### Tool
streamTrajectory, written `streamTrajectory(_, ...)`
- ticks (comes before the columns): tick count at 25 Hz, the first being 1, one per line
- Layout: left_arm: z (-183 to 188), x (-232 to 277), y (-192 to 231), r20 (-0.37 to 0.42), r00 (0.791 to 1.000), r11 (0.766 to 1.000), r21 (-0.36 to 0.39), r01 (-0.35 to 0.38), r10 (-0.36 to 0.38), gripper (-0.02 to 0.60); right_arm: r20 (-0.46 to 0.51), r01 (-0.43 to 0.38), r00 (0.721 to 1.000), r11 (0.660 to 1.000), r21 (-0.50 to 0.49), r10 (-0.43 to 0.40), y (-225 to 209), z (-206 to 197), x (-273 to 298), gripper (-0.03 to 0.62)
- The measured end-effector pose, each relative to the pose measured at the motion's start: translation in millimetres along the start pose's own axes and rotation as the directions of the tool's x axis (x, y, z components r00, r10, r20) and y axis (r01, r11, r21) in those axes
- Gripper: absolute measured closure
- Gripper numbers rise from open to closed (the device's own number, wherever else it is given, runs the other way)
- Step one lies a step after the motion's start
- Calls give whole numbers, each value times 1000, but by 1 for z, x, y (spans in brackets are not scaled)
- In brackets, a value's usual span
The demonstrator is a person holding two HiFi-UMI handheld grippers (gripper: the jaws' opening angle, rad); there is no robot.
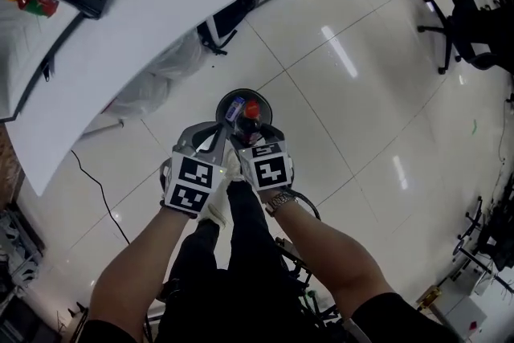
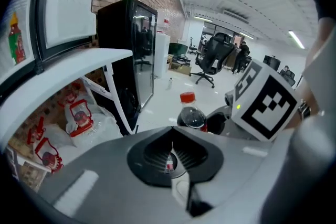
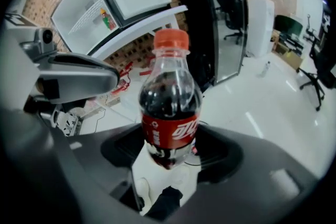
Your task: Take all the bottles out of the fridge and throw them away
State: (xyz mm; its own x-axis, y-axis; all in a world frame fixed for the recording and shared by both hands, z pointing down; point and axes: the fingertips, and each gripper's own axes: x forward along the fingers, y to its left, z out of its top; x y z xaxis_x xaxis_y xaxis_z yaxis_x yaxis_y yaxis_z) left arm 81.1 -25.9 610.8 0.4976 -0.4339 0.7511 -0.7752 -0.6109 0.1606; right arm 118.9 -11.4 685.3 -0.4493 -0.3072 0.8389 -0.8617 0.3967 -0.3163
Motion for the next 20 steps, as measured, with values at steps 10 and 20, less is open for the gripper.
streamTrajectory(10, -55, 59, -11, -69, 996, 998, -37, 49, -52, 577, -98, 4, 995, 978, 209, 17, -34, -77, 67, 290)
streamTrajectory(20, -94, 90, -15, -117, 991, 996, -72, 52, -60, 577, -135, 73, 990, 940, 333, -29, -73, -113, 114, 286)
